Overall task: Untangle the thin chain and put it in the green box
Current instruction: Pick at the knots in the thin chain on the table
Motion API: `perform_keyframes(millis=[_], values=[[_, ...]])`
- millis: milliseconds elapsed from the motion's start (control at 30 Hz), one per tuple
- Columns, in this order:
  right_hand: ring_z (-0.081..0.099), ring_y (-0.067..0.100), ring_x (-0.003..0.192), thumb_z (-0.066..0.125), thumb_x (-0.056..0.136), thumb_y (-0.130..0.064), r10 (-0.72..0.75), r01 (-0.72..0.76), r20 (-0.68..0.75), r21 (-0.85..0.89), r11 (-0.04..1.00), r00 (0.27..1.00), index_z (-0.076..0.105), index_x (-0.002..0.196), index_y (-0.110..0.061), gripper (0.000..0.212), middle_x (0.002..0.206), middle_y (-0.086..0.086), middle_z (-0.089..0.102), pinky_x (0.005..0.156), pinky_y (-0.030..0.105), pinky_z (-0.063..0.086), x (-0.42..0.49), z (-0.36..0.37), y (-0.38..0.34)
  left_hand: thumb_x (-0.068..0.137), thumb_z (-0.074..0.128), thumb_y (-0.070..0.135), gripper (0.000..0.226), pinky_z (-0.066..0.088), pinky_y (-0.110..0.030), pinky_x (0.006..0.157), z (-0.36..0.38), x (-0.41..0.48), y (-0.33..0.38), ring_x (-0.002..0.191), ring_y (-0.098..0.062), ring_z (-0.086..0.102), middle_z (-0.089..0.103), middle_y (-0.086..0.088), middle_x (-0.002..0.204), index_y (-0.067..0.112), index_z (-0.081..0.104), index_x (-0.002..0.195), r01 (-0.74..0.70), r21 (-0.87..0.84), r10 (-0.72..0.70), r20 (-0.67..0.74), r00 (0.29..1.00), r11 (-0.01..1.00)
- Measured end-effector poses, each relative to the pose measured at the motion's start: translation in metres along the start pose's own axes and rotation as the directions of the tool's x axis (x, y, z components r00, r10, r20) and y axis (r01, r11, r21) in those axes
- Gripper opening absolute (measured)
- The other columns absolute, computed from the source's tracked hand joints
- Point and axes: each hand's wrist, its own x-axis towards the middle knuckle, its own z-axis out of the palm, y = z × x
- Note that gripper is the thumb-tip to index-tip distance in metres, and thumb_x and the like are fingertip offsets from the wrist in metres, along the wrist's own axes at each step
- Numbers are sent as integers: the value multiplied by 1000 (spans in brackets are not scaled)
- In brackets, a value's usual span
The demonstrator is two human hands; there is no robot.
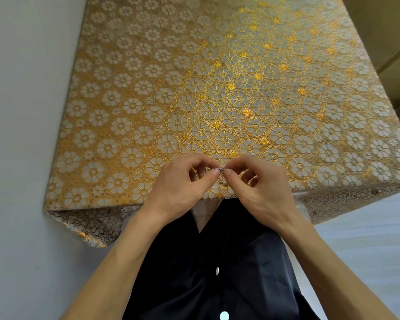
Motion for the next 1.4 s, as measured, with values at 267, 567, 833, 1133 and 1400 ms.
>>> perform_keyframes(millis=[267, 567, 833, 1133, 1400], values=[[60, 13, 62, 74, 84, -15, -65, 61, -52, -77, 995, 997, 72, 82, -22, 8, 80, -13, 68, 60, 11, 41, 1, 4, 6, 88, 75, 30, 4, 36, -13, 58, 0, 1, -1, 58, -3, 46, 55, 18, 68, 34, 75, 88, 8, 20, -8, -1, 1000, 1000], [60, 5, 63, 75, 88, -12, -99, 90, -153, -66, 994, 983, 76, 88, -19, 7, 84, -13, 70, 60, 7, 39, 2, 7, 9, 99, 60, 35, 8, 55, -27, 68, 0, 0, 4, 60, -12, 68, 75, 10, 73, 34, 67, 102, 90, -71, -87, 36, 996, 993], [59, 10, 62, 75, 89, -16, -117, 111, -173, -45, 993, 978, 78, 93, -18, 5, 85, -10, 69, 58, 11, 41, 0, 12, 12, 90, 73, 35, 8, 58, -34, 73, 3, 1, 6, 61, -5, 71, 73, 25, 93, 35, 74, 98, 60, 32, -60, 5, 998, 998], [60, 7, 59, 74, 91, -20, -222, 188, -200, -174, 967, 954, 76, 96, -20, 5, 92, -9, 70, 57, 27, 50, -1, 15, 20, 87, 76, 36, 6, 45, -22, 68, 10, 1, 1, 74, 1, 64, 70, 21, 84, 33, 78, 91, 16, 71, -7, -122, 992, 997], [60, 6, 59, 71, 91, -27, -225, 183, -192, -215, 959, 955, 75, 93, -23, 6, 91, -12, 70, 56, 35, 51, -2, 17, 18, 87, 75, 34, 4, 57, -36, 75, 12, 1, -1, 85, -2, 66, 68, 23, 86, 31, 76, 90, -27, 130, 48, -155, 987, 991]])
